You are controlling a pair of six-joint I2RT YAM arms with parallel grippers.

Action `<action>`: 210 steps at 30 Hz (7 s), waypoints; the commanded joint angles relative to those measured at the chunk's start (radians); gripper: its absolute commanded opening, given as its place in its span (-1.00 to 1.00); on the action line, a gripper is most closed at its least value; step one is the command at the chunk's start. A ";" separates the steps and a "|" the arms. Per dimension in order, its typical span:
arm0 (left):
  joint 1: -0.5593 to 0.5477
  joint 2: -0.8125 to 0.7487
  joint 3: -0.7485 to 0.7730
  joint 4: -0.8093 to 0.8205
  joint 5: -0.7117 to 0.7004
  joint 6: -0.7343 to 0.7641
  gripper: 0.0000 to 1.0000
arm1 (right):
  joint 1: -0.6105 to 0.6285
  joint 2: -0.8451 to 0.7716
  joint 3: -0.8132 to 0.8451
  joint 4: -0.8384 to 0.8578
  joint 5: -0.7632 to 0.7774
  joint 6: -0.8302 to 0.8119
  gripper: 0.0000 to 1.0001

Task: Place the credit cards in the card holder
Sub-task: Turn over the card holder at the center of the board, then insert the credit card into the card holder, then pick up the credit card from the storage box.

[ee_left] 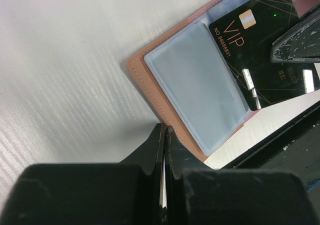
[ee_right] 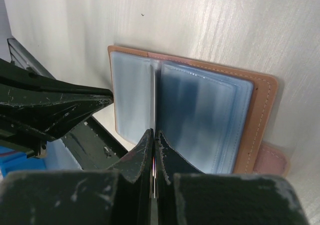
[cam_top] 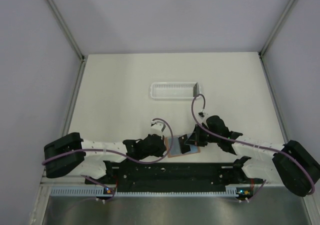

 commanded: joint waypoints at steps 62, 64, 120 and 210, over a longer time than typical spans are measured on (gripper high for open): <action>0.003 0.006 -0.008 0.043 0.007 -0.010 -1.00 | 0.021 0.110 0.107 -0.028 0.025 -0.031 -0.18; 0.005 0.007 -0.005 0.043 0.008 -0.011 -1.00 | 0.024 0.089 0.133 -0.095 0.047 -0.051 -0.16; 0.005 -0.028 -0.008 0.011 -0.014 -0.022 -1.00 | 0.209 0.208 0.350 -0.330 0.303 -0.117 -0.95; 0.357 -0.359 0.038 -0.314 0.037 0.110 0.12 | -0.257 1.023 1.482 -0.890 0.803 -0.427 0.53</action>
